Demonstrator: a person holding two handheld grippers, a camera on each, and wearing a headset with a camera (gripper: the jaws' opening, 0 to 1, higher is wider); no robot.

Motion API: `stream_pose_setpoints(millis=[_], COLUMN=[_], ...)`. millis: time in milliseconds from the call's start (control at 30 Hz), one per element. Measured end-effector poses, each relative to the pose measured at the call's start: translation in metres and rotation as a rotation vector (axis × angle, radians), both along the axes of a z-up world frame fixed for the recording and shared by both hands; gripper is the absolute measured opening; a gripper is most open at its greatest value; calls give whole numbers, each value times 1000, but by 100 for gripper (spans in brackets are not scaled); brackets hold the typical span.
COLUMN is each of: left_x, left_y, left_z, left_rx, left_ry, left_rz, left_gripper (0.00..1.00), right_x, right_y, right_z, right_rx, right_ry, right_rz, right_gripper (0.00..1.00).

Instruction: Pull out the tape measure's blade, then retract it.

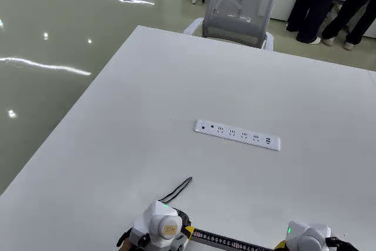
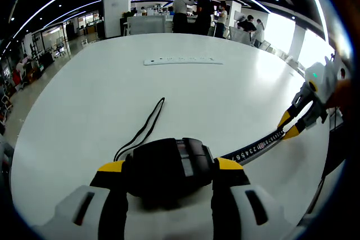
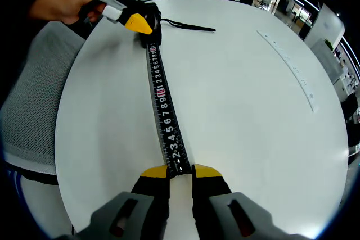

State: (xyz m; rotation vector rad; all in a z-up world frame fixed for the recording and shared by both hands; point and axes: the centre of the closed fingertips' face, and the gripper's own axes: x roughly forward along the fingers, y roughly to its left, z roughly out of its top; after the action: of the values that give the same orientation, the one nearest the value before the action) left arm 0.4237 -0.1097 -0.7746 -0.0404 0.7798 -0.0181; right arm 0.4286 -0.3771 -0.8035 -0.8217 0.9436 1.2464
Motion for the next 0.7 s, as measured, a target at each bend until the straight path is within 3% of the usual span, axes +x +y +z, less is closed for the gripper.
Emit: stream_pose_setpoints(millis=[700], left_x=[1], left_y=[0], left_z=[-1], left_rx=[-2], left_ry=[1], left_rz=[-1], left_gripper=[56], right_x=[2], right_y=[8], right_z=[0], right_rx=[1], right_ry=[3], right_rz=[14], right_gripper=[12])
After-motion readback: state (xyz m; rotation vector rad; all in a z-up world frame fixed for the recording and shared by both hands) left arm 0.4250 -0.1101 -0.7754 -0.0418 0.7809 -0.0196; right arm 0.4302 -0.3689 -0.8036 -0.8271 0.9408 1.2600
